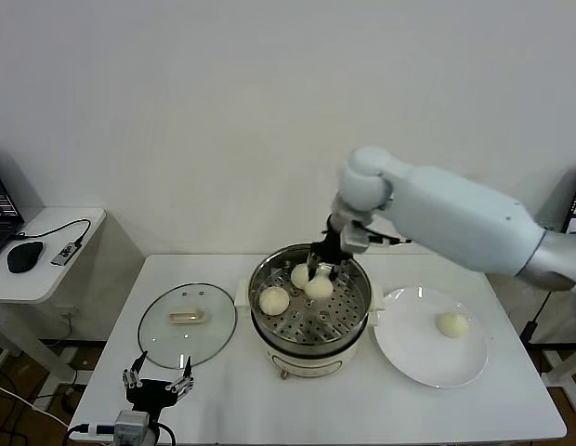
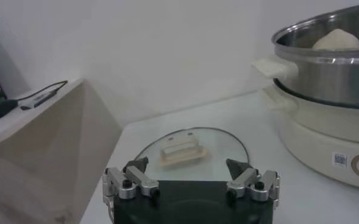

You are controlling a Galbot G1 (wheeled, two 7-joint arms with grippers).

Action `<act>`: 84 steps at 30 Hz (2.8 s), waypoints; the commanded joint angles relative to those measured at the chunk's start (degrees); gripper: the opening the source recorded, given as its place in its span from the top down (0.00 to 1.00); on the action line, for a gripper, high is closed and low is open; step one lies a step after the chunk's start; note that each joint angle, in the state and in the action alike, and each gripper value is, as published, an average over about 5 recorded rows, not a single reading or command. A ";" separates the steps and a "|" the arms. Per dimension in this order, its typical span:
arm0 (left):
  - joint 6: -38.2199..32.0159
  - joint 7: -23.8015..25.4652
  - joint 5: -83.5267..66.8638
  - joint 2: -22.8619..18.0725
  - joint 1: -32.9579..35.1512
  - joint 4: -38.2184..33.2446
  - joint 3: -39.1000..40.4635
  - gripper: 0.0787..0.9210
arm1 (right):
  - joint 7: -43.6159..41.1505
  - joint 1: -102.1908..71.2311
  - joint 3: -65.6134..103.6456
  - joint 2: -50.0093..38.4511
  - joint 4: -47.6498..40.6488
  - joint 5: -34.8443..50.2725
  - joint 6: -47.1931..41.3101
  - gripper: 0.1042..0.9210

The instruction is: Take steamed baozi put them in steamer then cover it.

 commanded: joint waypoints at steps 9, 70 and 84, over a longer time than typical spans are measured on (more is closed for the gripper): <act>0.10 0.06 -0.01 -0.10 -0.23 -0.21 0.21 0.12 | 0.74 -2.13 -3.59 1.43 6.25 -4.19 0.64 0.61; -0.02 1.77 -1.05 1.23 0.28 0.01 1.41 0.12 | -2.61 -16.17 19.98 -32.64 -5.14 7.02 -58.51 0.12; 0.00 1.79 -0.94 1.19 -0.48 2.77 1.59 0.12 | -1.40 -26.35 23.94 -25.63 -12.63 -4.16 -52.19 0.12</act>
